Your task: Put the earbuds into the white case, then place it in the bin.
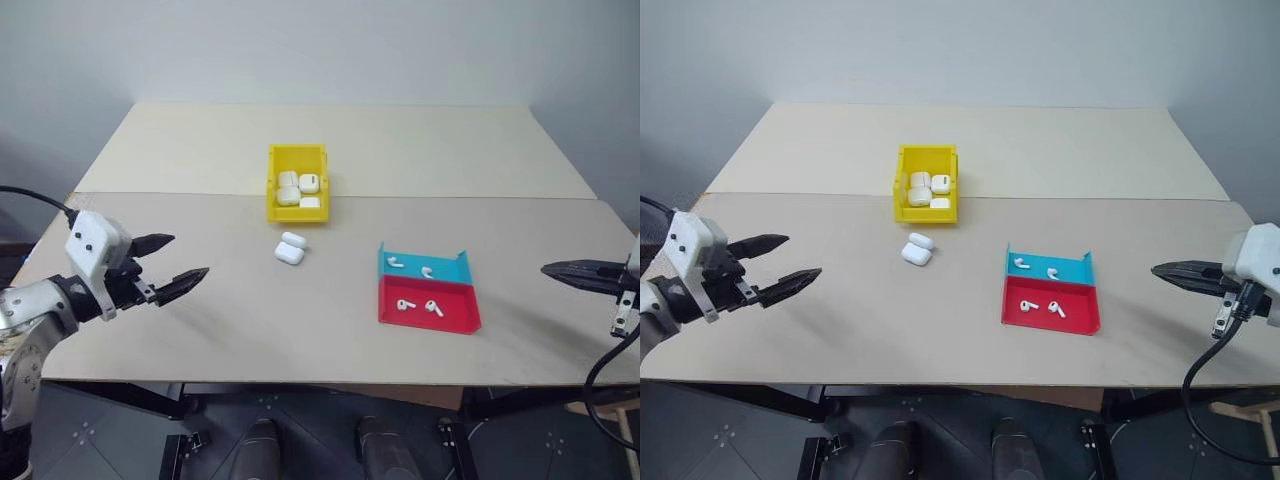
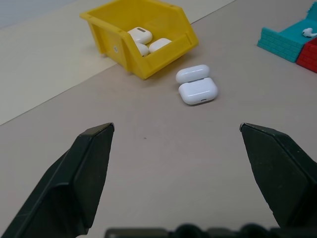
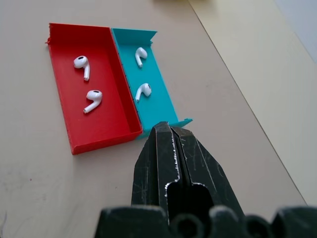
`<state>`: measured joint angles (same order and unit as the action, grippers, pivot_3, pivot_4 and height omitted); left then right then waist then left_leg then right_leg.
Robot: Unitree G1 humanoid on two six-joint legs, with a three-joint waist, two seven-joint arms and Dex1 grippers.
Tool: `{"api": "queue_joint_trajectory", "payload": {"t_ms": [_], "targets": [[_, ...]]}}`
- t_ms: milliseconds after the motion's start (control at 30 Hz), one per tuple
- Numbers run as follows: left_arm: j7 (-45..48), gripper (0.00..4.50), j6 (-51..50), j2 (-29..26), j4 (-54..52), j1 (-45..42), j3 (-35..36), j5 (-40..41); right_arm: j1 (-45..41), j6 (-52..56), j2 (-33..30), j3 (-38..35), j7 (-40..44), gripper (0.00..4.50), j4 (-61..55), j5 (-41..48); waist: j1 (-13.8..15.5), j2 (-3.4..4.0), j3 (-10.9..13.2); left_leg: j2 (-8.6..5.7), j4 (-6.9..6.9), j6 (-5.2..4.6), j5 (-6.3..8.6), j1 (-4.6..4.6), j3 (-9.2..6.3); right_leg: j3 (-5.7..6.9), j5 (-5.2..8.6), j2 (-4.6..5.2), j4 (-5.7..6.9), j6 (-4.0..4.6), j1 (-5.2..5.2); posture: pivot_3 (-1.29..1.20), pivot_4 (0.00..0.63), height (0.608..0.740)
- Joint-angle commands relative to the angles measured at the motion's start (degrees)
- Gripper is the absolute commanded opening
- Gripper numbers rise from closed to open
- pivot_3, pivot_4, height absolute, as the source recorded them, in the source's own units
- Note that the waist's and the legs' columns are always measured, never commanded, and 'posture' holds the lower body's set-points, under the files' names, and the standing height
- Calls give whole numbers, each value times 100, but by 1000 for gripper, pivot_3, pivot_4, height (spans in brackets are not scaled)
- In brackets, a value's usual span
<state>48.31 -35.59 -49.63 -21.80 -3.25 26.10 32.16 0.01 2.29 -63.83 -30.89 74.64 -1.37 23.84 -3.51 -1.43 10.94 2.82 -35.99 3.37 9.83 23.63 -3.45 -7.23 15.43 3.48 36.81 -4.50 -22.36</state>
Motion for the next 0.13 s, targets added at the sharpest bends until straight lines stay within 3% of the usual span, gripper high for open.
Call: {"api": "queue_joint_trajectory", "payload": {"t_ms": [33,133], "targets": [[43,4438,-21,-101,-269,53,211,173,-131,-281,-103,19,102,0,39,-58,-11,0,0,0,0,0,0,0,0,0,0,0,0,-1,-1,0,150,740],[54,4438,-98,-117,-307,80,231,293,-157,-342,-87,84,96,0,73,-118,-22,0,0,0,1,0,0,1,1,-1,-2,0,1,-3,-2,0,150,740]]}}
